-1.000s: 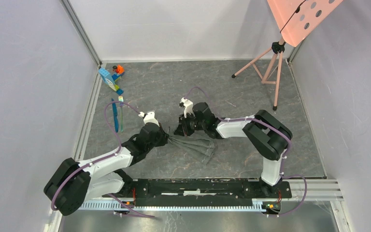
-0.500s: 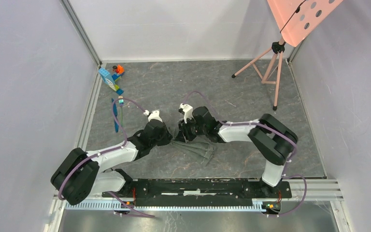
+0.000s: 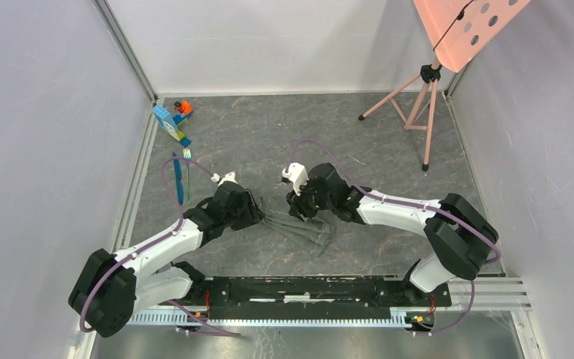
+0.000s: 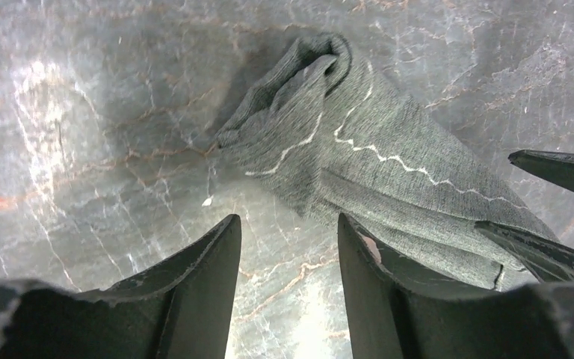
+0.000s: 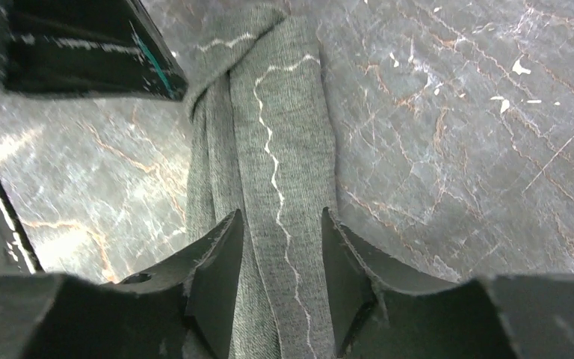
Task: Fold the napkin into a case and place the utensils inside
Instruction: Grasp the top corner of the smaller rectangle folded napkin from the folded napkin, then smooth out the smaller rectangle-folded napkin at the center of the board.
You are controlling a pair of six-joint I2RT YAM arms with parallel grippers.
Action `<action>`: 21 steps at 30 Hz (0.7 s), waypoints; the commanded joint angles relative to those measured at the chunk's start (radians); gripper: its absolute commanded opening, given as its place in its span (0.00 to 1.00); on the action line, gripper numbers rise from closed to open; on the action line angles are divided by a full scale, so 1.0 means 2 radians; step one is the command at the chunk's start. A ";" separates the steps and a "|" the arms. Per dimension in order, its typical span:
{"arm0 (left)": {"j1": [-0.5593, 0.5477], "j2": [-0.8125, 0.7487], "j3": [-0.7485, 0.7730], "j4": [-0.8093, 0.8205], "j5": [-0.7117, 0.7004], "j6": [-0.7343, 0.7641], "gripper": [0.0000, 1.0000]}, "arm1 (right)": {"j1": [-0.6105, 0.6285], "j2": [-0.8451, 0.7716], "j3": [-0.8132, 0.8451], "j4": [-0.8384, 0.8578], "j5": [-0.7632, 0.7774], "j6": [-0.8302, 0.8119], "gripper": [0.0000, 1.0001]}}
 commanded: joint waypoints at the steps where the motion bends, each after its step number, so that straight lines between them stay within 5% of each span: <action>1: 0.008 -0.010 -0.019 -0.021 0.074 -0.079 0.60 | 0.003 -0.012 -0.006 -0.024 0.010 -0.061 0.47; 8: 0.007 0.033 -0.055 0.046 0.129 -0.150 0.62 | 0.019 0.012 -0.008 -0.022 0.020 -0.072 0.43; 17: 0.004 0.025 -0.093 0.115 0.115 -0.190 0.55 | 0.034 0.041 -0.021 0.011 0.021 -0.062 0.44; 21: 0.001 0.027 -0.097 0.134 0.115 -0.188 0.52 | 0.037 0.060 -0.016 0.018 0.025 -0.055 0.33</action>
